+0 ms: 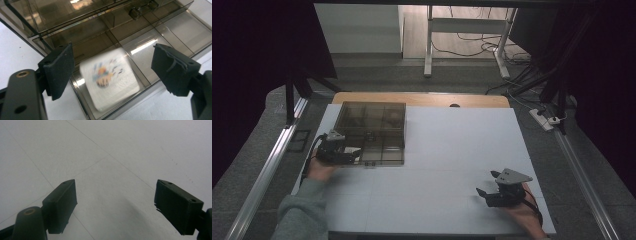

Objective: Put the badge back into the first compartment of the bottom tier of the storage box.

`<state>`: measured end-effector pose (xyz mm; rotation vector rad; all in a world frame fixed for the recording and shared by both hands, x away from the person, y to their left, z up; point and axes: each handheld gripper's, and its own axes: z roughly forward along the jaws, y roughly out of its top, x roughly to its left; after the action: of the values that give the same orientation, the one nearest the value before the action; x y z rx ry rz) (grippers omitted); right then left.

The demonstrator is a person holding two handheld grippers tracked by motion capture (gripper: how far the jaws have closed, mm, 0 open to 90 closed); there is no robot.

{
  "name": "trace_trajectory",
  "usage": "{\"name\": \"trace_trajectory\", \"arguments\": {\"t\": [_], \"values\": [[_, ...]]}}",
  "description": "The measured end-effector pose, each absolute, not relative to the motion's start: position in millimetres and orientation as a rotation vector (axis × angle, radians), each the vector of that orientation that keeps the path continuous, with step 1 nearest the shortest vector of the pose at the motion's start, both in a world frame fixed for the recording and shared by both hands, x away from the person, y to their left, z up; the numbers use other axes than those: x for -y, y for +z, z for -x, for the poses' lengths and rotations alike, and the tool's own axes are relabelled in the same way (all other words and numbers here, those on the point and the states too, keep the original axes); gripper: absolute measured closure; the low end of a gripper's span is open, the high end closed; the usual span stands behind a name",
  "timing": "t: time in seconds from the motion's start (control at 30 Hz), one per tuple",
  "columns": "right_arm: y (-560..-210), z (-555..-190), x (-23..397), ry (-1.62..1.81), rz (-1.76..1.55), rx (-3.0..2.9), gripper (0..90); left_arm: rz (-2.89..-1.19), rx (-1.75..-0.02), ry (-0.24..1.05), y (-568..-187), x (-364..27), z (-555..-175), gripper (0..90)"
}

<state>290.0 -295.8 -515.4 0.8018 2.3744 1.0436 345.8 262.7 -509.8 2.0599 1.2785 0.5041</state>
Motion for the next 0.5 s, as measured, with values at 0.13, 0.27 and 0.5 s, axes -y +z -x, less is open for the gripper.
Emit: {"name": "trace_trajectory", "arguments": {"t": [0.13, 0.27, 0.5], "values": [[-515, -290, 296, 1.043, -0.805, -2.373, 18.3, -2.048, -1.271, 0.497, -509, -265, -345, 23.3], [-515, -290, 297, 1.043, -0.805, -2.374, 18.4, -2.021, -1.242, 0.475, -506, -265, -339, 25.7], [-514, -289, 297, 1.045, -0.8, -2.374, 18.4, -2.016, -1.128, 0.428, -503, -256, -322, 27.1]]}}
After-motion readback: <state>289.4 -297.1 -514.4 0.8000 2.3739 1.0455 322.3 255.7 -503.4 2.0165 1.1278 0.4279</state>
